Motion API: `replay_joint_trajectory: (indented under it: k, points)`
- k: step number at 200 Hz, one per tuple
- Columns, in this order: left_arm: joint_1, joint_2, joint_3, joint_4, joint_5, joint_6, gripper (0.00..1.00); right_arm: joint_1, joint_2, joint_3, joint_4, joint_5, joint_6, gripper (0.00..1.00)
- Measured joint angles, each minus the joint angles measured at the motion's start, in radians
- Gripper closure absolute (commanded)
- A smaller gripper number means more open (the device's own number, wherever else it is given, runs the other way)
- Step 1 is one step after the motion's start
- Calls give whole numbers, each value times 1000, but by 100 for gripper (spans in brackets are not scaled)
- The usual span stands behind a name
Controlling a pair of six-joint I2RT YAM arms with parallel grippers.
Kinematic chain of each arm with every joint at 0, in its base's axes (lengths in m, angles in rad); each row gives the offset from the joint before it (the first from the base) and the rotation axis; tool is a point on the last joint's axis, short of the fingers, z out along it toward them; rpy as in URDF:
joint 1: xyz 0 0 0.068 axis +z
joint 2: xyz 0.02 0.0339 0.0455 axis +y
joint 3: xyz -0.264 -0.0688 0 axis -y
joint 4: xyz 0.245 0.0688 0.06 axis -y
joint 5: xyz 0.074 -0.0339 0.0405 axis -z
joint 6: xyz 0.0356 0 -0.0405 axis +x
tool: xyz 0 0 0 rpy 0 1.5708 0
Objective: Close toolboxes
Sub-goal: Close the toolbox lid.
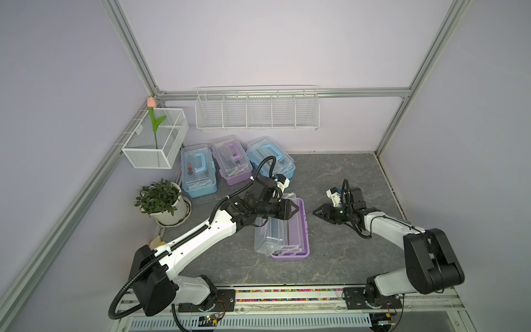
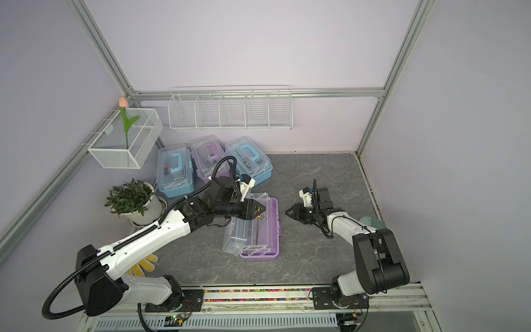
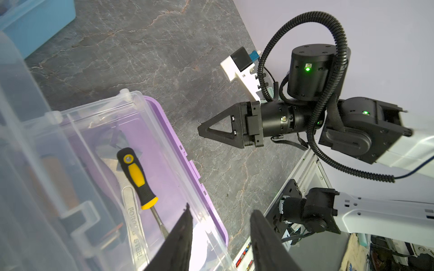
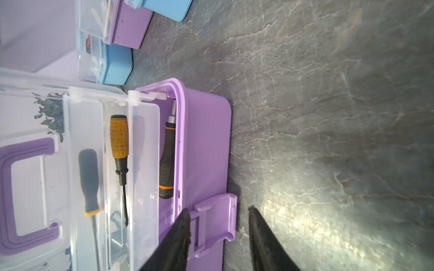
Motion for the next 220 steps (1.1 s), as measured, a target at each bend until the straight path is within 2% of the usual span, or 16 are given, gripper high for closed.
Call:
replay_joint_trajectory:
  k: [46,93,148,151,159,172,180,197,207,220]
  points:
    - [-23,84,42,65,34,-14,58,0,-129,2,-116,42,-36,57]
    - [-75,189,104,98,41,-34,58,0,-174,8,-196,74,-66,56]
    - [-71,137,127,-16,-98,-26,56,0,-180,8,-229,87,-87,55]
    - [-71,133,127,-23,-107,-26,55,0,-180,8,-229,87,-89,51]
    - [-68,120,127,-46,-141,-24,54,0,-180,8,-232,87,-91,50]
    - [-64,101,126,-83,-202,-16,49,0,-180,8,-235,87,-97,45]
    - [-61,92,126,-104,-238,-10,42,0,-182,8,-238,88,-99,41]
    - [-54,75,114,-144,-320,-17,15,0,-189,8,-243,90,-111,32]
    - [-51,72,105,-173,-364,-10,0,0,-195,8,-243,92,-108,31]
    - [-45,76,92,-211,-411,-19,1,0,-198,8,-244,93,-112,30]
